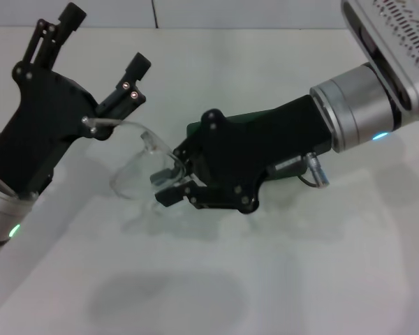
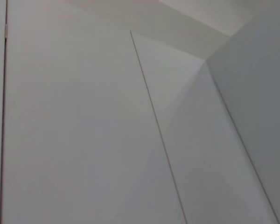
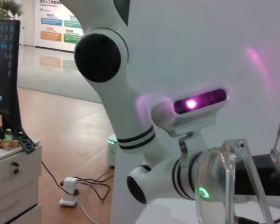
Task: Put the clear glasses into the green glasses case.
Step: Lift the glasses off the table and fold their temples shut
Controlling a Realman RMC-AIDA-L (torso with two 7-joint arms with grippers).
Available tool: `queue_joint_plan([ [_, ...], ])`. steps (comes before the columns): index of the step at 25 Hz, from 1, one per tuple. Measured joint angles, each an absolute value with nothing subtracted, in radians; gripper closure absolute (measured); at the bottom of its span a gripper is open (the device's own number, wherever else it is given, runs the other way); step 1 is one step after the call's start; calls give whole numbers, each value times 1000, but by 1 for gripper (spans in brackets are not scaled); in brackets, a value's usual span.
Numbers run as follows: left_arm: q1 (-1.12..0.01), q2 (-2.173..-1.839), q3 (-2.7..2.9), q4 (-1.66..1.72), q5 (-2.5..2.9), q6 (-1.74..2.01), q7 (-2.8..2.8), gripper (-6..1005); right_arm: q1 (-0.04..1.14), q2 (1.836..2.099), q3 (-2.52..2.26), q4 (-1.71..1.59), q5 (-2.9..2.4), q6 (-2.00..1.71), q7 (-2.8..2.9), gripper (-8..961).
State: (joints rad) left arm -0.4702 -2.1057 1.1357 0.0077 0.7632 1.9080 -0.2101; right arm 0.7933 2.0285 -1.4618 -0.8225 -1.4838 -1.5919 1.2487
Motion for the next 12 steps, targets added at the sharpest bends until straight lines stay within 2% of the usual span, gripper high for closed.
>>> queue_joint_plan([
  [12, -485, -2106, 1137, 8, 790, 1911, -215, 105, 794, 2028, -1466, -816, -1472, -1568, 1249, 815],
])
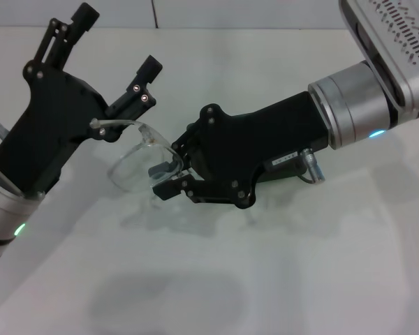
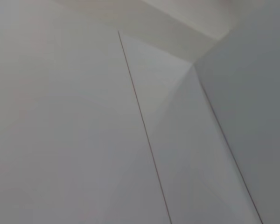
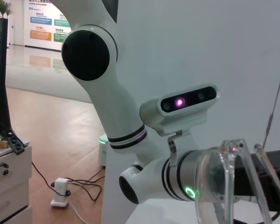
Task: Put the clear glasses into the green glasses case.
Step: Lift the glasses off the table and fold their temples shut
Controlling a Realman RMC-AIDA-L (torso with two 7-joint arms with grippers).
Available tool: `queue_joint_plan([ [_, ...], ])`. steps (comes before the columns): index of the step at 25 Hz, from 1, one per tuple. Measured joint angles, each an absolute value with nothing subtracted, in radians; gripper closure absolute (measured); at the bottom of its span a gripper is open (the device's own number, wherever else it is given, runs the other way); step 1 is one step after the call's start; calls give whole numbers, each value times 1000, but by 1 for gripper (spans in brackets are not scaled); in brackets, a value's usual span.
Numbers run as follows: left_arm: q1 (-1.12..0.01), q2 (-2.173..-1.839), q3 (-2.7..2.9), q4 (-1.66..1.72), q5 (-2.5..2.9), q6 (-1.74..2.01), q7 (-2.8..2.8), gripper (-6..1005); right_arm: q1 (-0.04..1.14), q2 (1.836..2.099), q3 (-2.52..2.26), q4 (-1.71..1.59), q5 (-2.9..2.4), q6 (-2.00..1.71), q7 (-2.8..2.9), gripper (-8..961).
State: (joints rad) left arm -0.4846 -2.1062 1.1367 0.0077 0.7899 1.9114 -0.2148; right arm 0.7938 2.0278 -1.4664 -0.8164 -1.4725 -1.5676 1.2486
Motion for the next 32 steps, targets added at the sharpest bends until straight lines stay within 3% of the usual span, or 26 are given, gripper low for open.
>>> queue_joint_plan([
  [32, -466, -2101, 1127, 8, 742, 1916, -202, 107, 790, 2028, -1465, -829, -1473, -1561, 1239, 811],
])
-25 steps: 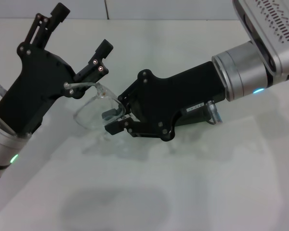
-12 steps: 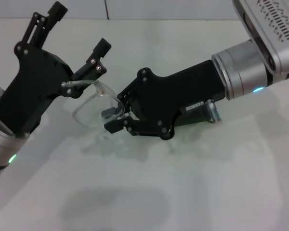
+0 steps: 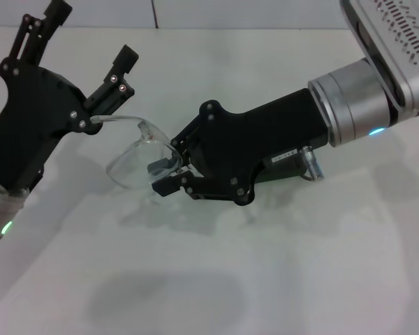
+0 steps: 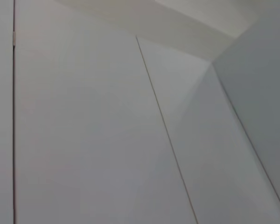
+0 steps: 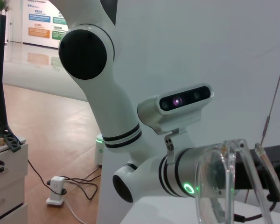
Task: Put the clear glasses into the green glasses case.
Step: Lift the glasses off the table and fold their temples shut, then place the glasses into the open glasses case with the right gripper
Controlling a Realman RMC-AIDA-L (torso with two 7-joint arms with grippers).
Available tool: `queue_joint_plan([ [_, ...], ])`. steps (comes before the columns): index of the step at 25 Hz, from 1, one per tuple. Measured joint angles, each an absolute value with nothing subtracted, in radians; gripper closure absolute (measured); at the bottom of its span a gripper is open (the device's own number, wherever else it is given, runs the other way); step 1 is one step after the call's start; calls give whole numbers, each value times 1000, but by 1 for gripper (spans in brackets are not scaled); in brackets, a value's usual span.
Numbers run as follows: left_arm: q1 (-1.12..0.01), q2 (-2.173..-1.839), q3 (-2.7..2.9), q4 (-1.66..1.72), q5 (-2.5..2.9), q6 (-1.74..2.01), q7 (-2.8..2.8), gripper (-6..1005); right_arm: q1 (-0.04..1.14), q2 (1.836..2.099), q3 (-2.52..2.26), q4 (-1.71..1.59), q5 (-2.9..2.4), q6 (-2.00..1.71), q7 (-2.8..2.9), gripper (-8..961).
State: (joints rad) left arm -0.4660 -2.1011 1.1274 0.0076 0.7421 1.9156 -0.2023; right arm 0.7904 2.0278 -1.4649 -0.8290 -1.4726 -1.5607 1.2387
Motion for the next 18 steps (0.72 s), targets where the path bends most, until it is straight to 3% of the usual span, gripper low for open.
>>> queue_joint_plan([
  [18, -408, -2098, 1126, 2, 515, 1824, -332, 111, 693, 2015, -1404, -927, -1497, -1554, 1224, 809],
])
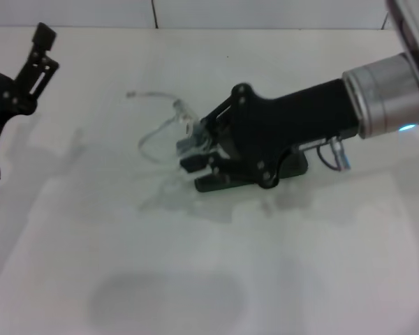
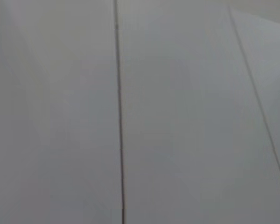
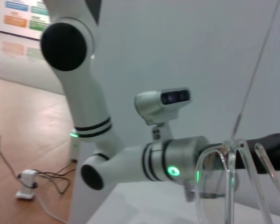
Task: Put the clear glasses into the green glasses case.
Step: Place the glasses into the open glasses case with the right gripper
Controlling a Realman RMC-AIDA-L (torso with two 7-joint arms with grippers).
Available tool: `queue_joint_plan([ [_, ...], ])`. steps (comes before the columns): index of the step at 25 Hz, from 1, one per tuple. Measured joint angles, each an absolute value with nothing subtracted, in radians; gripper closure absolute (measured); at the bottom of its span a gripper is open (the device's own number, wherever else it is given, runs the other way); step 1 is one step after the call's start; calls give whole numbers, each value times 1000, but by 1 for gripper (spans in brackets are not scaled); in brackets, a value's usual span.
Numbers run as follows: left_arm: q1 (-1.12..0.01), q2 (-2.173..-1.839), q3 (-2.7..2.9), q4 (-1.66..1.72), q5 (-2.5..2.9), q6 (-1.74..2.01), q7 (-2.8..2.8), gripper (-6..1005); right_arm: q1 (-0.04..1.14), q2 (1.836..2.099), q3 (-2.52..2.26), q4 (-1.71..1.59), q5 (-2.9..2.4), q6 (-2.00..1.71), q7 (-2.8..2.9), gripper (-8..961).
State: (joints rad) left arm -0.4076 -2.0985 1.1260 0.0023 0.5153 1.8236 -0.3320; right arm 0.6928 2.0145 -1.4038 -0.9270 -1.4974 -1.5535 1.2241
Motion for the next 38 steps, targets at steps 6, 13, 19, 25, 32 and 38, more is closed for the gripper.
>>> queue_joint_plan([
  [6, -403, -2092, 1134, 5, 531, 1803, -440, 111, 683, 2014, -1355, -920, -1530, -1543, 1235, 808],
  [13, -408, -2064, 1137, 45, 641, 1689, -596, 111, 695, 2016, -1351, -928, -1624, -1460, 1310, 807],
  [19, -398, -2070, 1137, 73, 669, 1631, -606, 111, 722, 2019, -1358, -1015, -1799, -1429, 1488, 806],
  [25, -404, -2085, 1137, 87, 674, 1577, -603, 111, 726, 2025, -1492, -1209, -2063, -1342, 1725, 806],
  [32, -404, -2087, 1137, 87, 674, 1576, -607, 111, 766, 2028, -1655, -1256, -2310, -1261, 1950, 805],
  [38, -401, -2087, 1137, 87, 674, 1577, -624, 111, 770, 2028, -1781, -1270, -2436, -1203, 2035, 804],
])
